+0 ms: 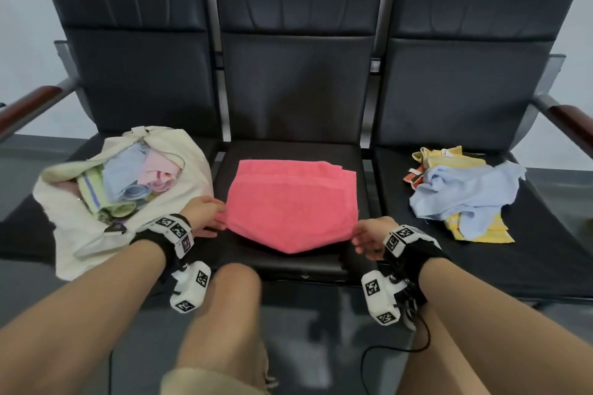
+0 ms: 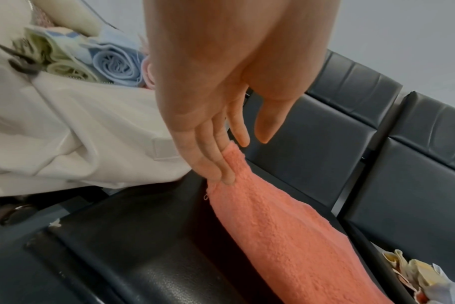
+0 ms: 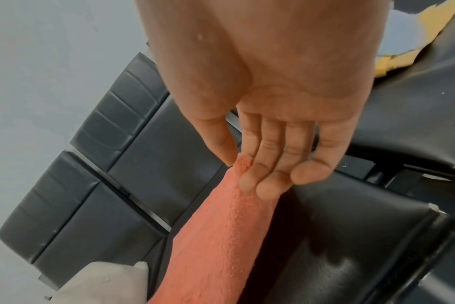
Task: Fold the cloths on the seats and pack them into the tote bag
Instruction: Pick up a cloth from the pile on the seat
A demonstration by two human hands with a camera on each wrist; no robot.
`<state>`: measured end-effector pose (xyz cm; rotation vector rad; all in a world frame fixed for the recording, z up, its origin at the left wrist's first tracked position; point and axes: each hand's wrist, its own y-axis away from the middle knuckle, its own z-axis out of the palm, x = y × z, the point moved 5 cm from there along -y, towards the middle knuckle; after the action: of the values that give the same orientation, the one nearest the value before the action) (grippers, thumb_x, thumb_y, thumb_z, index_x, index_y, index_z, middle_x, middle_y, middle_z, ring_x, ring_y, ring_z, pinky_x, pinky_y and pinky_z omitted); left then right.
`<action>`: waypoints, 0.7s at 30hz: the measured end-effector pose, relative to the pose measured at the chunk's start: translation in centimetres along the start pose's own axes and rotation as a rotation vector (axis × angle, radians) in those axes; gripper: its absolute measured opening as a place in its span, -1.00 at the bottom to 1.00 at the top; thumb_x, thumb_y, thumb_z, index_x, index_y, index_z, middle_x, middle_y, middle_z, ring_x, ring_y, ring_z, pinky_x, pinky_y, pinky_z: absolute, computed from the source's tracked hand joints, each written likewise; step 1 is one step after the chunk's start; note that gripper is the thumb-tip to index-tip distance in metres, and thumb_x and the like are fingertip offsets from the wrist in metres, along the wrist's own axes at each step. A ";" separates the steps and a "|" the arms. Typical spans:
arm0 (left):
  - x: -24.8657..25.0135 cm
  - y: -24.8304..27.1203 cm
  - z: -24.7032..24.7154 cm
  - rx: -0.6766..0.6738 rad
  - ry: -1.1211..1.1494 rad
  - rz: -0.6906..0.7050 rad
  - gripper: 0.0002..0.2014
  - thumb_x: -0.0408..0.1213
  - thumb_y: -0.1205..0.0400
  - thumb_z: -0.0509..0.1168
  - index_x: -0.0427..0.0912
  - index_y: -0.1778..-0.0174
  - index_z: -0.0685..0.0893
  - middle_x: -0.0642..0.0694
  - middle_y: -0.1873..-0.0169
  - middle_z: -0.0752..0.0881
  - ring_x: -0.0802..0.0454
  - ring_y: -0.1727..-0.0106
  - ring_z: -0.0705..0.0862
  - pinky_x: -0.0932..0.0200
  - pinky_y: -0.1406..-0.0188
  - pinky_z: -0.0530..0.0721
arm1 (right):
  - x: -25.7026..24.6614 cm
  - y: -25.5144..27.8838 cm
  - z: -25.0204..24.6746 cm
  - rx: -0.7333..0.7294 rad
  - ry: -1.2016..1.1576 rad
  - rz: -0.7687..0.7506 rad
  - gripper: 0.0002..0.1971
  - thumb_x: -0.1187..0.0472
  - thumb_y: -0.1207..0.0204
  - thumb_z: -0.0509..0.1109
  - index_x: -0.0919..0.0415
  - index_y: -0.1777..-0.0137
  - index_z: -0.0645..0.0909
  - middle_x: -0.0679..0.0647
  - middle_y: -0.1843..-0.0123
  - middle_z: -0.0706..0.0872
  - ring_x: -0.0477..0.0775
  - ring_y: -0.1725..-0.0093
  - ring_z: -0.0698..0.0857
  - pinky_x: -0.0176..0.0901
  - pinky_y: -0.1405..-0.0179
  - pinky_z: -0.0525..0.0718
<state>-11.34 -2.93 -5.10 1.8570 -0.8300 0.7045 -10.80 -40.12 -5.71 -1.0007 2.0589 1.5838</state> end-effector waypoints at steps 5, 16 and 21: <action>-1.5 0.0 0.5 -0.096 -0.123 -0.109 -0.73 -0.27 -0.75 0.22 -0.27 -0.33 0.50 -0.23 0.14 0.64 -0.19 0.22 0.71 0.01 0.22 0.68 | 1.2 0.3 0.5 0.009 0.064 0.029 -0.89 0.32 -0.46 0.35 0.23 0.29 0.58 0.15 0.44 0.65 0.10 0.54 0.57 -0.26 0.40 0.36; -6.4 -3.9 1.3 -0.090 -0.308 -0.039 -0.77 -0.25 -0.70 0.29 -0.18 -0.24 0.50 -0.24 0.17 0.74 -0.11 0.31 0.74 0.15 0.41 0.68 | -0.8 -2.8 1.9 0.215 0.334 0.030 -0.82 0.28 -0.45 0.35 0.45 0.12 0.64 0.27 0.45 0.77 0.22 0.52 0.71 0.09 0.37 0.77; -8.4 -5.8 0.9 -0.071 -0.278 0.063 -0.75 -0.27 -0.63 0.38 -0.19 -0.17 0.50 -0.24 0.39 0.78 -0.05 0.48 0.73 0.14 0.56 0.65 | -7.7 -4.6 7.7 0.198 0.532 -0.136 -0.84 0.22 -0.51 0.38 0.29 0.26 0.65 0.24 0.29 0.83 0.18 0.41 0.77 -0.06 0.23 0.80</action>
<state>-11.75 0.15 -14.91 1.8962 -1.0818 0.4537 -3.29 -31.03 -6.16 -1.5726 2.3564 1.0965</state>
